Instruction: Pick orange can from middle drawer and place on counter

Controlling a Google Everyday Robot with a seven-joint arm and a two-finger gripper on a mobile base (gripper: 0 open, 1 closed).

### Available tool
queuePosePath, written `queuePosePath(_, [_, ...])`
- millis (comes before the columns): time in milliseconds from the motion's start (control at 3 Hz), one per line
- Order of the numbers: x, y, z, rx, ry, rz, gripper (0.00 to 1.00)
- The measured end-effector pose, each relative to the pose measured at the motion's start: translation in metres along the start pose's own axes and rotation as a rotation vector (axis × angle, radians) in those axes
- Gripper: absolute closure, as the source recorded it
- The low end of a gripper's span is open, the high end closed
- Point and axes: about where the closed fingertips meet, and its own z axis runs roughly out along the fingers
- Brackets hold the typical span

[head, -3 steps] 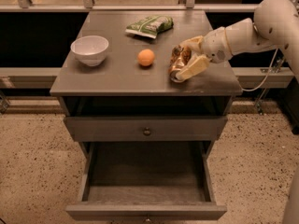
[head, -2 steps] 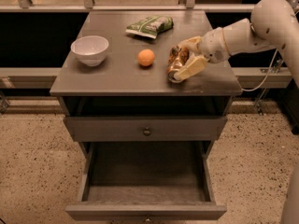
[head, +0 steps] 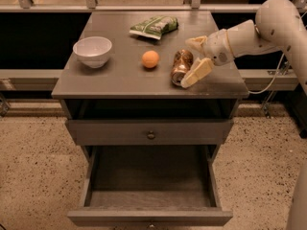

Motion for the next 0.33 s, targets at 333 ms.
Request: queuePosePath(333, [0.0000,0.0000,0.0000,0.000,0.000,0.000,0.00])
